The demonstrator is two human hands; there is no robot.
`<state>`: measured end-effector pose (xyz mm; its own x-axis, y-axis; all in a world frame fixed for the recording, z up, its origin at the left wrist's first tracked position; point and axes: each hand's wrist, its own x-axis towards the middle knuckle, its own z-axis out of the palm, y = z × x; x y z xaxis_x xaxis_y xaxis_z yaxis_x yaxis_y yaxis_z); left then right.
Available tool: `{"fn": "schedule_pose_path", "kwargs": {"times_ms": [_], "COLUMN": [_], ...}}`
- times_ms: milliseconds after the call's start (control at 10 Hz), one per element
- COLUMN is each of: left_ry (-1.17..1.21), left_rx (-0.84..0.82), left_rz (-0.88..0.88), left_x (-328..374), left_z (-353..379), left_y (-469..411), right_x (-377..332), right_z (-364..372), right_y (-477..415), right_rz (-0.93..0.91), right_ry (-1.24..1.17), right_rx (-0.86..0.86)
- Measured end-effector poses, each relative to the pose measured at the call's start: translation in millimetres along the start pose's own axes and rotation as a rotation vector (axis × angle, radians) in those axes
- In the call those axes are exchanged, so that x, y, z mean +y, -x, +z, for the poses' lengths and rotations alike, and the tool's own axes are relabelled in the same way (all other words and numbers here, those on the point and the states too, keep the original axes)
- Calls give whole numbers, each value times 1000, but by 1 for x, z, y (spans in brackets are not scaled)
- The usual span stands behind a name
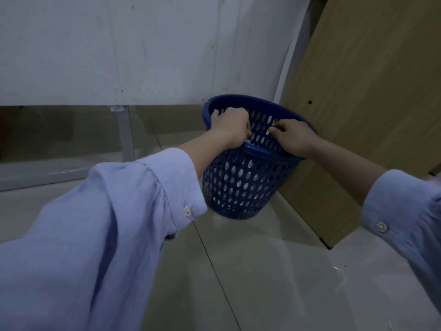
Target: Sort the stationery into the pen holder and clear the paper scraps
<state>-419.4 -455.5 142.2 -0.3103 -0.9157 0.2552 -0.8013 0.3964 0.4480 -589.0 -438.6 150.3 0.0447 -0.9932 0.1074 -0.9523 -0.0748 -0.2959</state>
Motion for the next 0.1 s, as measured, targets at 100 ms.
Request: {"fn": "schedule_pose_path", "kwargs": {"times_ms": [100], "left_ry": [15], "left_rx": [80], "left_rz": [-8], "left_x": [-1], "left_z": [-5], "left_y": [6], "right_x": [-1], "right_z": [-1], "right_y": [4], "right_rz": [31], "right_ry": [44], "right_rx": [37]}}
